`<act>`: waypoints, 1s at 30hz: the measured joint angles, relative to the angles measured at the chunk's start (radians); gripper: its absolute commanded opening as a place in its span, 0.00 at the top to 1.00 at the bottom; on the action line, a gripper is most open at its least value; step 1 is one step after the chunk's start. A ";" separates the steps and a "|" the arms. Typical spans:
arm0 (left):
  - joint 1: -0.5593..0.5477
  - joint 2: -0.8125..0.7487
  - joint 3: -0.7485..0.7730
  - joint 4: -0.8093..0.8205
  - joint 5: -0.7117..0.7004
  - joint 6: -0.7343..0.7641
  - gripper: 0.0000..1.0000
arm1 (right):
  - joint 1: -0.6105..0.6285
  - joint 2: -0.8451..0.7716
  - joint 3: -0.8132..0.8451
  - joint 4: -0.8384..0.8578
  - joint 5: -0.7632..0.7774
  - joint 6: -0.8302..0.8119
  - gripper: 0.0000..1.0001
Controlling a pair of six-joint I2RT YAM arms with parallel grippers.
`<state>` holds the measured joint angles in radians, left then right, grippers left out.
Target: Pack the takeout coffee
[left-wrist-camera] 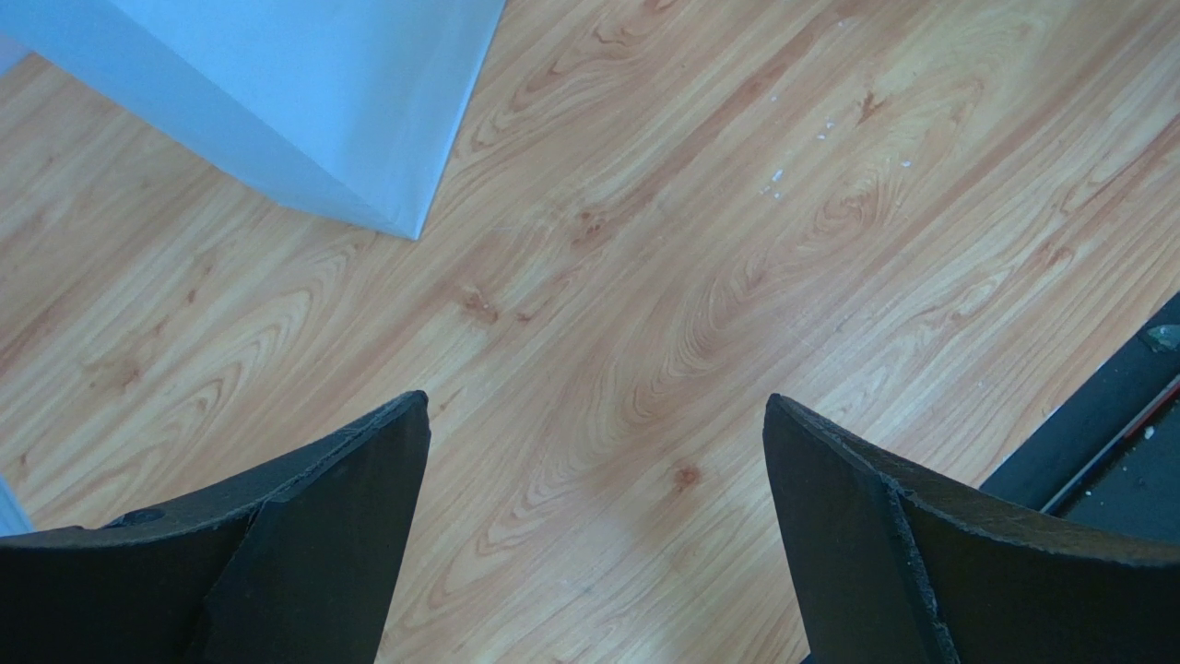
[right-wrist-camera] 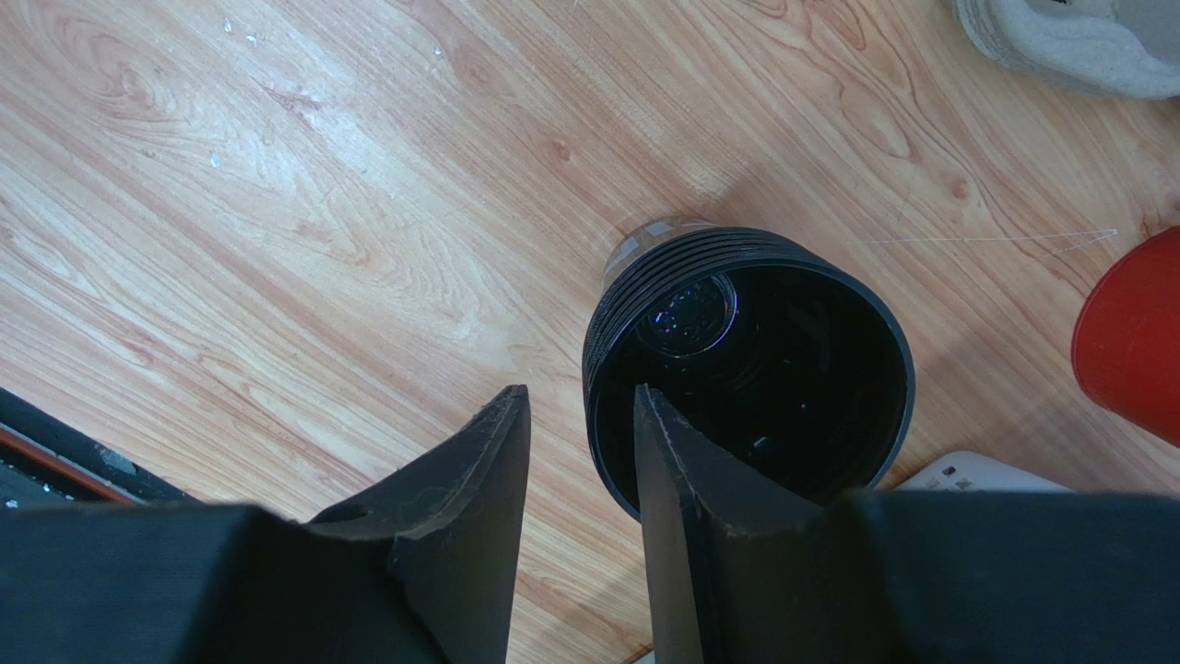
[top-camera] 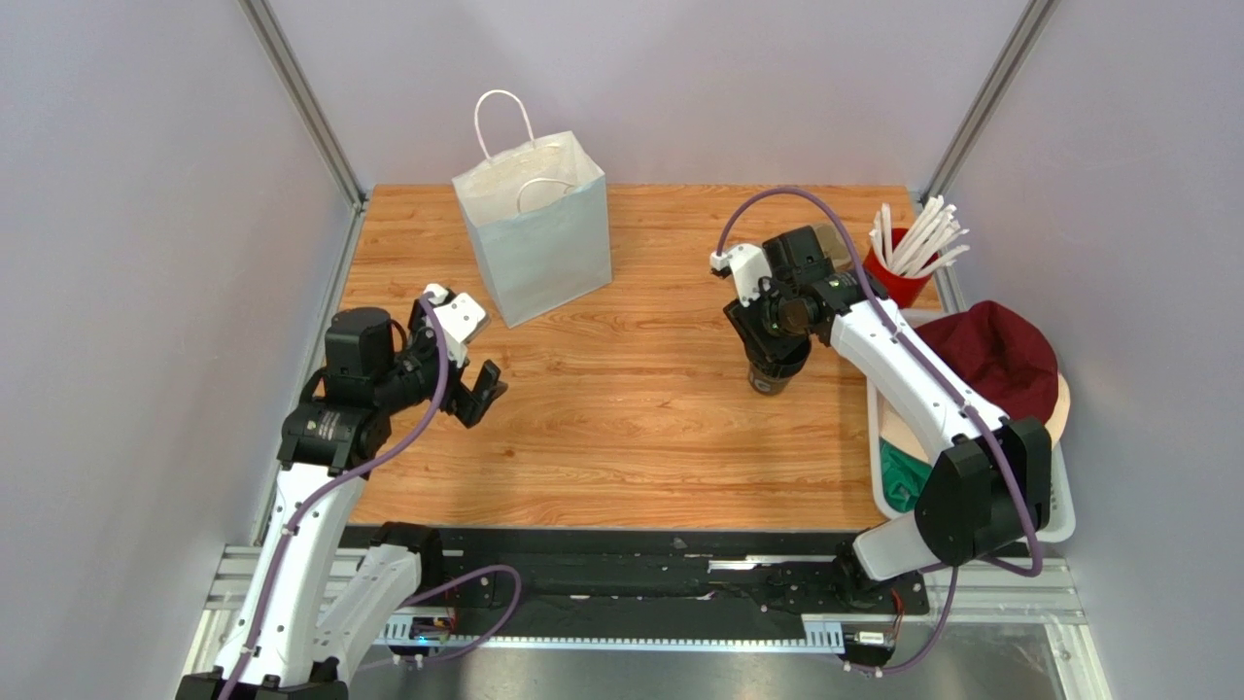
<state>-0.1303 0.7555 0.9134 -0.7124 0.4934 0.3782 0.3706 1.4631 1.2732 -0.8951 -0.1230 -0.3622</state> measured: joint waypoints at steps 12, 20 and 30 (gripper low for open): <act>0.000 0.014 -0.017 0.007 -0.005 -0.010 0.01 | 0.000 0.013 0.000 0.003 0.022 0.003 0.69; 0.000 0.020 -0.017 0.007 -0.005 -0.010 0.01 | 0.000 0.026 -0.001 0.004 0.027 0.004 0.75; 0.000 0.025 -0.018 0.007 -0.005 -0.010 0.01 | -0.001 0.028 -0.001 0.006 0.028 0.005 0.81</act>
<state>-0.1303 0.7807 0.8951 -0.7052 0.4885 0.3683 0.3695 1.4910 1.2720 -0.8890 -0.0952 -0.3576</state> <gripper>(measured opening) 0.986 0.197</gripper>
